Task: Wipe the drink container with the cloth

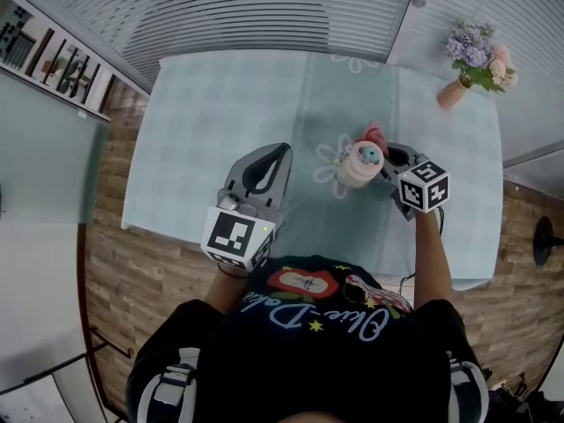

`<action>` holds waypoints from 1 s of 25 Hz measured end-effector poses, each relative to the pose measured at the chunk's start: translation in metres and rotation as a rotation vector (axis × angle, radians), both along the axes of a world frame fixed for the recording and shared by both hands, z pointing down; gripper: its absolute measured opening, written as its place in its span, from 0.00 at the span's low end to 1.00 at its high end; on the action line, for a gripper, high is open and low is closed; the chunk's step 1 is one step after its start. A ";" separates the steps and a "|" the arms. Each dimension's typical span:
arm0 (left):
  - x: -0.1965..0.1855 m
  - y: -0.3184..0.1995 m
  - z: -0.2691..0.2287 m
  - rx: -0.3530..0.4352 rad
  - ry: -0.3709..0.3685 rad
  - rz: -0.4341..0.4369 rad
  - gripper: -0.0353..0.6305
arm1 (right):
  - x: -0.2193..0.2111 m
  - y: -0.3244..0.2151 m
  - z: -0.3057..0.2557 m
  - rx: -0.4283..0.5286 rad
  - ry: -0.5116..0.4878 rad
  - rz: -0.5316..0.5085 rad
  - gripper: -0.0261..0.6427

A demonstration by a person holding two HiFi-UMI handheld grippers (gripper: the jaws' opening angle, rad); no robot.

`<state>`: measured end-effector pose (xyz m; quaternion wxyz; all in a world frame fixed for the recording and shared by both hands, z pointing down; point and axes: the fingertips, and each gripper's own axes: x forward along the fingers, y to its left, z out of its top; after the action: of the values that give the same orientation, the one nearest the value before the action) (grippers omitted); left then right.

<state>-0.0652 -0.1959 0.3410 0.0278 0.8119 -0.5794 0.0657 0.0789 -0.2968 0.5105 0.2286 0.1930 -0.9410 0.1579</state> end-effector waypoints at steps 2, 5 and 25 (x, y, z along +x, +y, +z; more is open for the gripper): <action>0.001 -0.003 0.002 -0.003 -0.001 -0.001 0.06 | 0.001 0.000 0.009 -0.010 0.023 0.001 0.08; 0.004 -0.008 0.005 -0.009 0.003 0.004 0.06 | 0.007 -0.001 0.024 -0.011 0.079 0.009 0.08; 0.002 -0.008 0.000 -0.009 0.007 0.038 0.06 | 0.044 -0.007 -0.007 0.048 0.013 0.339 0.08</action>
<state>-0.0636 -0.2035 0.3406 0.0321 0.8228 -0.5636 0.0660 0.1233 -0.3042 0.5034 0.1999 0.3555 -0.8969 0.1707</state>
